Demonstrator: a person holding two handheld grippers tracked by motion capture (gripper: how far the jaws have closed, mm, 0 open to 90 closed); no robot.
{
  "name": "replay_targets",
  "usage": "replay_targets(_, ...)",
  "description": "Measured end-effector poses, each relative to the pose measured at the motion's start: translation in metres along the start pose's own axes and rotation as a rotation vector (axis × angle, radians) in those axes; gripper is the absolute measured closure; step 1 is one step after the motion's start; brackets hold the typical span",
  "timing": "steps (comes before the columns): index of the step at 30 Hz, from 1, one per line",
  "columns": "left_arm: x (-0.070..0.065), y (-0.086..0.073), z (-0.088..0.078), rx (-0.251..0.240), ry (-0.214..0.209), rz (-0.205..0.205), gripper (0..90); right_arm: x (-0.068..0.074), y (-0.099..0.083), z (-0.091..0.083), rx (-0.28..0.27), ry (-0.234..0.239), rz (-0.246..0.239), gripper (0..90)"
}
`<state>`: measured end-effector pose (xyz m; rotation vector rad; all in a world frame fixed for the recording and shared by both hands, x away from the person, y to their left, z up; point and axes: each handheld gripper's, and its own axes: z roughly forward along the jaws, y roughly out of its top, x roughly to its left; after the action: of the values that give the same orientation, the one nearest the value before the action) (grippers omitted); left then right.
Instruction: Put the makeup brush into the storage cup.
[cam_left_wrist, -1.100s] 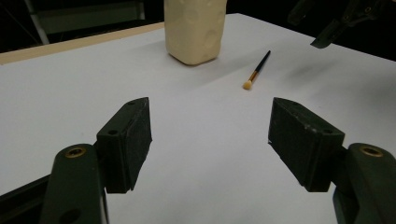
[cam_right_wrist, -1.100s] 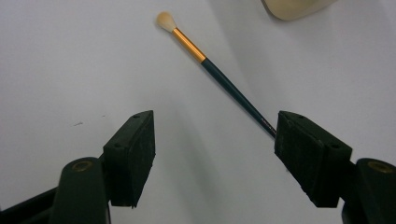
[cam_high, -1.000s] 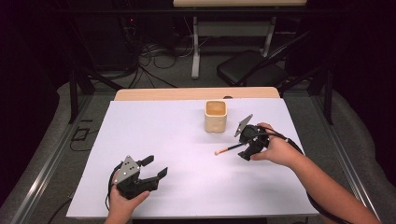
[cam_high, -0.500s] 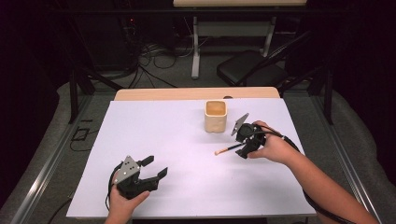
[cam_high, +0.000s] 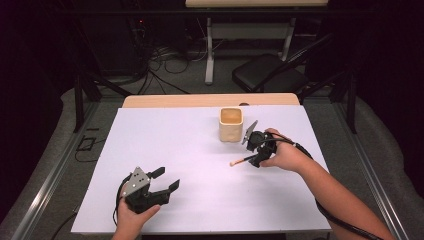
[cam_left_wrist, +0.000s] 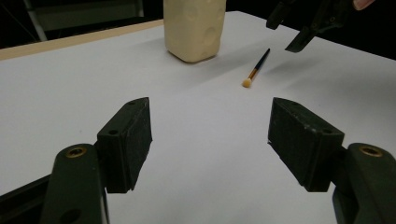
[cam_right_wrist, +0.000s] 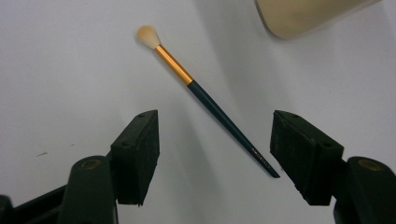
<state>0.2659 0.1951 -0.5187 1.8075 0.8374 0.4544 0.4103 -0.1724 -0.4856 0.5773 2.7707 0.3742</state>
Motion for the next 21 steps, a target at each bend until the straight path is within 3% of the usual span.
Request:
replay_targets(11,0.000,-0.001,0.001,0.005,-0.005,0.001,30.6,-0.008,0.001,0.011,-0.006,0.007,-0.006,36.2)
replay_targets(21,0.000,-0.001,0.002,0.009,-0.007,0.000,30.6,-0.013,0.002,0.016,0.038,0.015,-0.031,37.7)
